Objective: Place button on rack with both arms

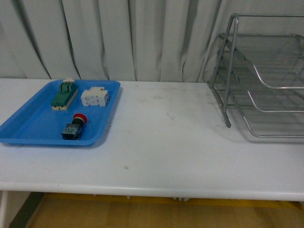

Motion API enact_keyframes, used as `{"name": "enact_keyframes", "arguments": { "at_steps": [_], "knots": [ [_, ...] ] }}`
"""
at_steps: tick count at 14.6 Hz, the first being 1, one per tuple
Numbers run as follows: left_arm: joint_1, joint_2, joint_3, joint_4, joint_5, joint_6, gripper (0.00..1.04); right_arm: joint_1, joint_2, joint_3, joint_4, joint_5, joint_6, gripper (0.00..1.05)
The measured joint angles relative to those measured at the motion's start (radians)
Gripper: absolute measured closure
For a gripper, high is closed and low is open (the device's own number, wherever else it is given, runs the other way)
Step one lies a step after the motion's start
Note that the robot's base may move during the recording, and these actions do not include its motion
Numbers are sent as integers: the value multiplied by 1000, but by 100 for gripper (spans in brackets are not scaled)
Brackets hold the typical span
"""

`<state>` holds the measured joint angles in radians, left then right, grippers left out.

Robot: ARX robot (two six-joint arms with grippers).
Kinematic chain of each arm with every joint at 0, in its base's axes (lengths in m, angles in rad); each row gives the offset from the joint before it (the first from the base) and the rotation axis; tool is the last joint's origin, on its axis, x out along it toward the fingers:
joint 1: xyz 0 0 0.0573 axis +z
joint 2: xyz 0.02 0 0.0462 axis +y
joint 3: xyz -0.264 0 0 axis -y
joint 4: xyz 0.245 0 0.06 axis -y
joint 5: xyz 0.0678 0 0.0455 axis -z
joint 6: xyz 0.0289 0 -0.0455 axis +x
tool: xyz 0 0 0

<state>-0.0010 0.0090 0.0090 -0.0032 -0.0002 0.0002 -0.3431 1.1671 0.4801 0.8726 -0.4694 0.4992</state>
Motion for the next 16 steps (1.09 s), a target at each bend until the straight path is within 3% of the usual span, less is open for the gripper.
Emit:
{"name": "enact_keyframes", "arguments": {
  "at_steps": [4,7,10,16],
  "knots": [
    [0,0,0,0,0,0,7,-169,518,360,35,-48,299,6],
    [0,0,0,0,0,0,7,-229,739,335,341,-188,631,6],
    [0,0,0,0,0,0,7,-212,885,327,414,-203,834,6],
    [0,0,0,0,0,0,7,-114,1043,356,414,-175,870,6]
  ]
}}
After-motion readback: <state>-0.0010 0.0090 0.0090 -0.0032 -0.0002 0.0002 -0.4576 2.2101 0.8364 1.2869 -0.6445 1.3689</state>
